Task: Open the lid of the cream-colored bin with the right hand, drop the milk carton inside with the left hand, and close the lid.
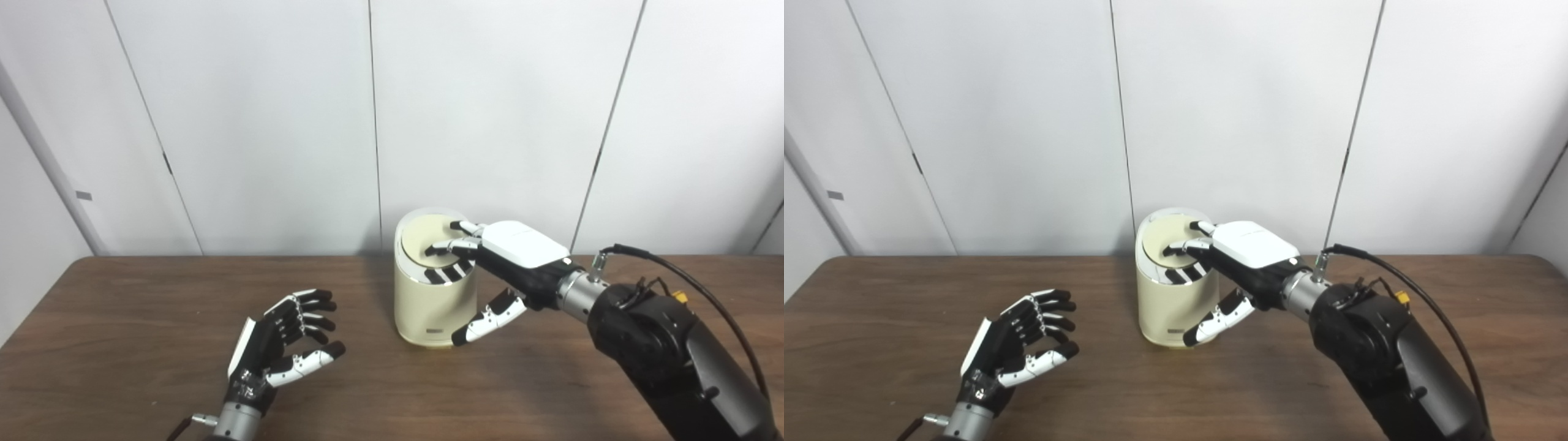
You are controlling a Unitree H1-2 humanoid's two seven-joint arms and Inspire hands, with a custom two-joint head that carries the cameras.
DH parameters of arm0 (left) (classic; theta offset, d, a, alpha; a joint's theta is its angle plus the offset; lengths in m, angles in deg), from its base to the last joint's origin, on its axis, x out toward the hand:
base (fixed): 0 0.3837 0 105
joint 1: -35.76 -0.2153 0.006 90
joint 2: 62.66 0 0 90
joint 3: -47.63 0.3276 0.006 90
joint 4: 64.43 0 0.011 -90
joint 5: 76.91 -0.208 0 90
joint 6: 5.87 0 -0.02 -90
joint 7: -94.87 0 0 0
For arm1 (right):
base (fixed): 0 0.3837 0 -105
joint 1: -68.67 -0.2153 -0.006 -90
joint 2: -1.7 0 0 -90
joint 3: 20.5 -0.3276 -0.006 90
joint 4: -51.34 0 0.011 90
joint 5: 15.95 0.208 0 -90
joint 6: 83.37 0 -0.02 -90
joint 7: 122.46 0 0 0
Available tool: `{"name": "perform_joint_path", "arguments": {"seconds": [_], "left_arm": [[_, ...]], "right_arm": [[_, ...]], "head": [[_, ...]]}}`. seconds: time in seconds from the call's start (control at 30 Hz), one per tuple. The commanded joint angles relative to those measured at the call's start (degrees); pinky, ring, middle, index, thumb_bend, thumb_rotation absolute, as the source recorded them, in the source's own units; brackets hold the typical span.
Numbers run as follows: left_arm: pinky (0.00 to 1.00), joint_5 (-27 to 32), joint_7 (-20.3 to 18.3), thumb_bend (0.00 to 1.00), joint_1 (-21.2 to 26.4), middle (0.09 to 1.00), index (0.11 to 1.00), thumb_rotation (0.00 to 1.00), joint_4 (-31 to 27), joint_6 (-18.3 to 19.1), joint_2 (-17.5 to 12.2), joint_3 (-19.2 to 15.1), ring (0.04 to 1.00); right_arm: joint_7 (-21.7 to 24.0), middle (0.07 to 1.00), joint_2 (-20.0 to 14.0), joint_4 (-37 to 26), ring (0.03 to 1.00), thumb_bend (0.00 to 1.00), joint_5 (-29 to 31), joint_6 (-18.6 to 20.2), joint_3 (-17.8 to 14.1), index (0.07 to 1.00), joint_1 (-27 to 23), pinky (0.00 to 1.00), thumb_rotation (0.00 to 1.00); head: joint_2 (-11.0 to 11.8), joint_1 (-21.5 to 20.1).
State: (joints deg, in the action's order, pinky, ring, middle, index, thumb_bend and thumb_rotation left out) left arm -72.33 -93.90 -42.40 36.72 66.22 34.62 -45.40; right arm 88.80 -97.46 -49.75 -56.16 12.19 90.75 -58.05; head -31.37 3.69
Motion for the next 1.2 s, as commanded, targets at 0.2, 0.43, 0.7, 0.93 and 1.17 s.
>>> {"name": "perform_joint_path", "arguments": {"seconds": [0.2,0.43,0.7,0.93,1.17], "left_arm": [[0.48,0.59,0.30,0.81,-1.25,0.684,0.729,0.18,-2.21,1.25,0.66,0.43,0.576],[0.48,0.70,0.30,0.80,-1.58,0.687,0.730,0.18,-2.73,1.50,0.75,0.33,0.579],[0.48,0.92,0.19,0.80,-1.37,0.687,0.729,0.18,-2.13,1.00,0.69,0.18,0.580],[0.47,1.23,0.13,0.80,-1.30,0.686,0.729,0.17,-2.21,1.41,0.64,0.09,0.578],[0.46,0.88,0.05,0.80,-0.99,0.680,0.725,0.18,-1.53,0.19,0.43,0.10,0.571]], "right_arm": [[-0.49,0.831,-0.70,-0.19,0.993,0.70,-3.45,-2.83,0.74,0.855,-0.82,0.98,0.46],[1.79,0.836,-1.88,-0.50,0.990,0.73,-11.51,-4.40,3.63,0.850,-0.80,0.98,0.53],[2.93,0.835,-1.64,-1.17,0.993,0.72,-11.08,-4.02,2.65,0.851,-0.04,1.00,0.52],[-3.53,0.816,0.22,-2.87,0.978,0.68,-5.80,-4.90,-2.72,0.851,1.71,0.97,0.47],[-11.46,0.873,4.26,-3.99,0.980,0.66,-2.35,-3.11,-10.49,0.906,5.21,0.80,0.49]], "head": [[-0.49,0.54],[-0.93,0.56],[-0.90,0.47],[-0.51,0.20],[-0.19,-0.17]]}}
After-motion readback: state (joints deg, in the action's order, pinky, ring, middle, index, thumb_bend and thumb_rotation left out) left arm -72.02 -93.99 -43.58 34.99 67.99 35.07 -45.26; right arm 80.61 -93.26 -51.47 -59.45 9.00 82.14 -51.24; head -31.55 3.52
